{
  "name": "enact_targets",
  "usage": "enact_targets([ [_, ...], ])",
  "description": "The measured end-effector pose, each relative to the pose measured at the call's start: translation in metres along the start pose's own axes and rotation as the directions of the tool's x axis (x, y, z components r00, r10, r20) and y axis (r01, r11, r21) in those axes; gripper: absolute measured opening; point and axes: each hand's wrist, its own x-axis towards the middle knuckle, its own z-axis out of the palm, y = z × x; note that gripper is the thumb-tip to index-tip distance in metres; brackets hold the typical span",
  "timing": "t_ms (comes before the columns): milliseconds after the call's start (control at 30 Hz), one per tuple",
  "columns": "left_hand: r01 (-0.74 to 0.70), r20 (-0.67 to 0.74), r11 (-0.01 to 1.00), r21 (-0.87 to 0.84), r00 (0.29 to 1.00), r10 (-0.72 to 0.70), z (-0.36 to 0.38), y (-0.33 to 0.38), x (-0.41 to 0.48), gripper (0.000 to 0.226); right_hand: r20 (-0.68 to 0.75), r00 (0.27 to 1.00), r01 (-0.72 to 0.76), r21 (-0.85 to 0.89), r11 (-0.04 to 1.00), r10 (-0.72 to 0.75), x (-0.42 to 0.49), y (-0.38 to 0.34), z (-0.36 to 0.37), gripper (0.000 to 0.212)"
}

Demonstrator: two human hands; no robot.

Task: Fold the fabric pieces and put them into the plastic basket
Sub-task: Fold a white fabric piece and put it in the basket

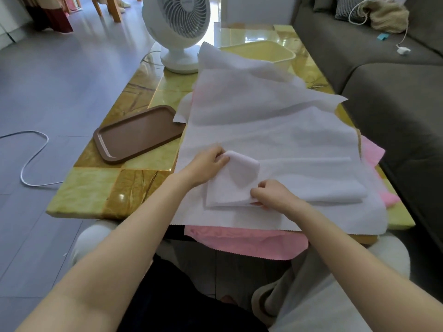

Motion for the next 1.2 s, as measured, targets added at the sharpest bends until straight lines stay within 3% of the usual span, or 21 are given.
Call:
enact_targets([
  [167,-0.143,0.062,0.989,-0.024,0.988,0.145,0.002,0.008,0.004,0.015,-0.148,0.989,0.037,0.150,0.988,-0.015,0.009,-0.007,0.004,0.052],
  [333,-0.163,0.122,0.986,-0.027,0.979,0.165,-0.002,0.008,0.011,0.023,-0.176,0.984,0.042,0.162,0.986,-0.013,0.018,-0.008,0.008,0.042],
  [433,-0.115,0.051,0.989,0.092,0.993,0.110,-0.008,0.001,0.015,0.032,-0.158,0.987,0.039,0.087,0.995,-0.024,0.021,-0.007,0.006,0.023],
  [500,-0.055,-0.006,0.975,0.215,0.998,0.058,-0.009,-0.004,0.018,0.029,-0.148,0.989,0.019,0.059,0.998,-0.010,0.020,-0.007,0.004,0.027],
  [567,0.032,-0.039,0.967,0.252,0.999,-0.023,-0.004,-0.008,0.019,0.022,-0.133,0.991,0.011,0.010,1.000,-0.009,0.018,-0.008,0.003,0.024],
  [633,0.106,-0.069,0.960,0.259,0.993,-0.091,0.007,-0.010,0.021,0.029,-0.138,0.990,0.021,-0.049,0.999,-0.028,0.016,-0.010,0.007,0.019],
  [733,0.126,-0.117,0.942,0.311,0.989,-0.094,0.018,-0.006,0.020,0.034,-0.201,0.979,0.010,-0.071,0.997,-0.024,0.012,-0.012,0.014,0.045],
  [800,0.144,-0.163,0.932,0.332,0.982,-0.094,0.018,-0.004,0.018,0.039,-0.229,0.973,0.016,-0.077,0.997,-0.033,0.010,-0.012,0.018,0.047],
  [867,0.222,-0.207,0.950,0.218,0.962,-0.178,0.015,-0.002,0.015,0.048,-0.246,0.969,0.004,-0.077,0.997,-0.023,0.011,-0.012,0.019,0.045],
  [933,0.325,-0.219,0.946,-0.002,0.923,-0.318,0.012,-0.001,0.008,0.050,-0.255,0.967,-0.012,-0.103,0.995,-0.014,0.012,-0.011,0.022,0.040],
  [1033,0.385,-0.153,0.908,-0.164,0.900,-0.409,0.013,-0.002,-0.007,0.046,-0.334,0.937,0.001,-0.302,0.953,-0.107,0.011,-0.010,0.028,0.035],
  [1100,0.322,-0.157,0.907,-0.270,0.915,-0.372,0.014,0.001,-0.017,0.041,-0.381,0.870,0.085,-0.507,0.858,-0.311,0.013,-0.009,0.032,0.039],
  [1200,0.117,-0.332,0.955,-0.272,0.920,-0.208,0.015,0.011,-0.025,0.031,-0.208,0.812,0.320,-0.623,0.714,-0.545,0.013,-0.011,0.038,0.045],
])
